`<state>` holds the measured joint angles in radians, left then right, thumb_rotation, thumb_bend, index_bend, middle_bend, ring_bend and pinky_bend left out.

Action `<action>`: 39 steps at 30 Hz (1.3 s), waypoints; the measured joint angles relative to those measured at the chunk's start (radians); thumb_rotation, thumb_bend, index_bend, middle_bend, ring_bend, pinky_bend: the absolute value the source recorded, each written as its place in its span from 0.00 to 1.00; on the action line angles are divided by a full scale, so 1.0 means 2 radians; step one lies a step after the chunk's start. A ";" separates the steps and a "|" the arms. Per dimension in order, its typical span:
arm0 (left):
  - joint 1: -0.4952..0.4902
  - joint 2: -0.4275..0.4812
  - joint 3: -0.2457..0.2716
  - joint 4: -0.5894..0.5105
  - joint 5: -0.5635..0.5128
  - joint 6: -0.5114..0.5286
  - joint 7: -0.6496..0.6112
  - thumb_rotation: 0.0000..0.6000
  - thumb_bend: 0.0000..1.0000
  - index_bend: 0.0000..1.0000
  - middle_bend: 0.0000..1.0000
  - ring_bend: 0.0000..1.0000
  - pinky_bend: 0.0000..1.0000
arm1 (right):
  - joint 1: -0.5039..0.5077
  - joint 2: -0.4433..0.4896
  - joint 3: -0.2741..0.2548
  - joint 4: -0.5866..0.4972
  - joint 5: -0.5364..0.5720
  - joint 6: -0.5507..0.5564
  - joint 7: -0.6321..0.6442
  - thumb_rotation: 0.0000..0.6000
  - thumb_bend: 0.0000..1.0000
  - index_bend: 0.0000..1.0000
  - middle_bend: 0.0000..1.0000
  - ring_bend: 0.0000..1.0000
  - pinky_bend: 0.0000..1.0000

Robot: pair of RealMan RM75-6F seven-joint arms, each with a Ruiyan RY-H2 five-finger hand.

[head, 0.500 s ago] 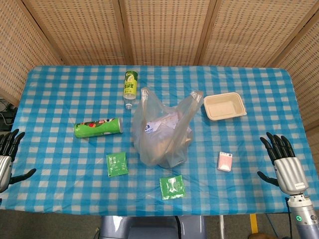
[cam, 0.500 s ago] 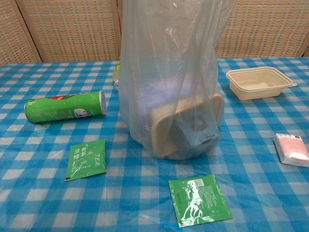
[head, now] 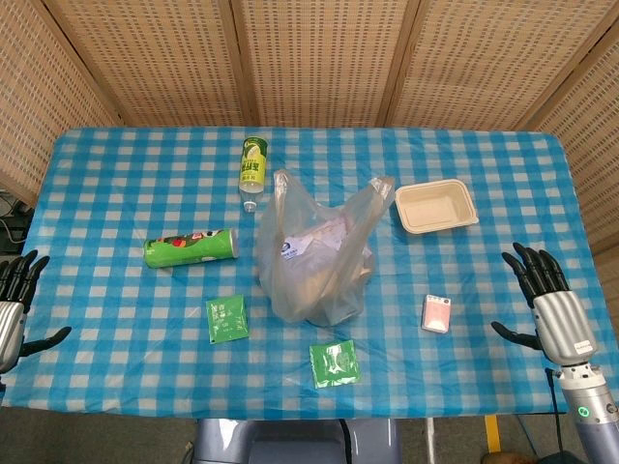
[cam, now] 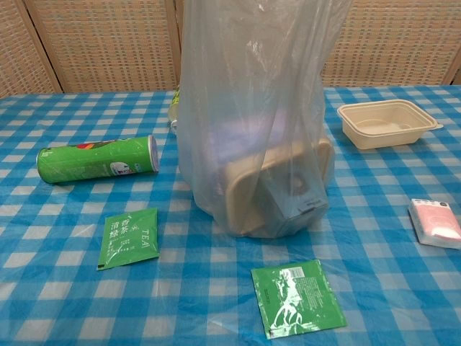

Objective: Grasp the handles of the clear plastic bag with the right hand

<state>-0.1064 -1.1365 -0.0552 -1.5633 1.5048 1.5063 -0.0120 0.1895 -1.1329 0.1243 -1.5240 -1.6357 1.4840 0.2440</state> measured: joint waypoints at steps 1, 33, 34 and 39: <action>-0.001 0.000 -0.001 0.001 -0.002 -0.001 0.000 1.00 0.00 0.00 0.00 0.00 0.00 | 0.005 0.005 0.003 -0.006 0.002 -0.005 0.016 1.00 0.00 0.00 0.00 0.00 0.00; -0.019 -0.005 -0.019 0.026 -0.050 -0.048 -0.017 1.00 0.00 0.00 0.00 0.00 0.00 | 0.246 0.143 0.093 -0.148 0.068 -0.307 0.586 1.00 0.00 0.20 0.20 0.08 0.11; -0.019 -0.005 -0.019 0.026 -0.050 -0.048 -0.017 1.00 0.00 0.00 0.00 0.00 0.00 | 0.246 0.143 0.092 -0.148 0.068 -0.306 0.585 1.00 0.00 0.20 0.20 0.08 0.11; -0.020 -0.005 -0.019 0.025 -0.050 -0.049 -0.016 1.00 0.00 0.00 0.00 0.00 0.00 | 0.244 0.143 0.090 -0.154 0.075 -0.301 0.583 1.00 0.00 0.22 0.22 0.10 0.11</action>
<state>-0.1456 -1.1467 -0.0928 -1.5124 1.4039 1.4084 -0.0438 0.6772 -0.8478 0.3051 -1.8318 -1.4856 0.8826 1.4102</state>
